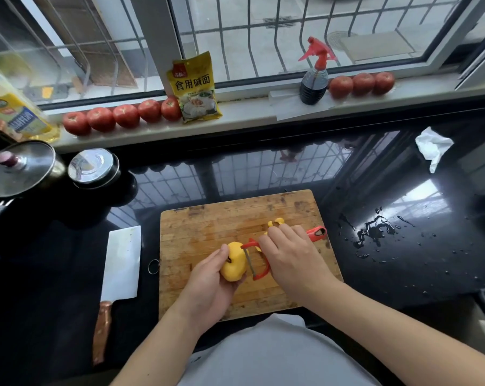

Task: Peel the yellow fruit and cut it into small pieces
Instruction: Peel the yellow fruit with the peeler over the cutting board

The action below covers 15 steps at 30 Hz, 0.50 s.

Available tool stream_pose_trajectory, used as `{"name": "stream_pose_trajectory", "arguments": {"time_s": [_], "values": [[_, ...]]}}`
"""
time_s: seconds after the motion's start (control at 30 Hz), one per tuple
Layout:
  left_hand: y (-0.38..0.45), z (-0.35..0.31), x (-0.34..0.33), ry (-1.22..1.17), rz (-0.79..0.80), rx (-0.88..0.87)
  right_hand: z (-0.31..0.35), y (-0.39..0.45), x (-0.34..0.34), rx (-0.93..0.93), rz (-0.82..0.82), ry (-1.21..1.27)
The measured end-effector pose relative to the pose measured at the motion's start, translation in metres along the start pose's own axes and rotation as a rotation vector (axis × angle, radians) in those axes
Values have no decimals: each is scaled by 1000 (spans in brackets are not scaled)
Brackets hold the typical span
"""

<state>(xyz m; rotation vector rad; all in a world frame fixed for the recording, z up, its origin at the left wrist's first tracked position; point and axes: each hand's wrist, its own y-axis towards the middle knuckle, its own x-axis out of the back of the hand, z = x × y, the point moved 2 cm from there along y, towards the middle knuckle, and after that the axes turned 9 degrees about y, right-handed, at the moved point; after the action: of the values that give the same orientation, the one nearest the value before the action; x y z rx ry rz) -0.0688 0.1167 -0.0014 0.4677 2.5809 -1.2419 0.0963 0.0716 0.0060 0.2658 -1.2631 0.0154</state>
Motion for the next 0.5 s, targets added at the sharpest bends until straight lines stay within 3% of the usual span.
{"name": "stream_pose_trajectory", "arguments": {"time_s": [0.17, 0.33, 0.43, 0.5], "values": [[-2, 2, -1, 98, 35, -41, -9, 6, -3, -7, -2, -80], [-5, 7, 4, 90, 3, -19, -50, 7, -20, -303, 250, -185], [-6, 6, 5, 18, -32, 10, -54, 7, -22, -335, 385, -211], [-6, 6, 6, -10, -42, 34, -49, 7, -16, -331, 356, -225]]}}
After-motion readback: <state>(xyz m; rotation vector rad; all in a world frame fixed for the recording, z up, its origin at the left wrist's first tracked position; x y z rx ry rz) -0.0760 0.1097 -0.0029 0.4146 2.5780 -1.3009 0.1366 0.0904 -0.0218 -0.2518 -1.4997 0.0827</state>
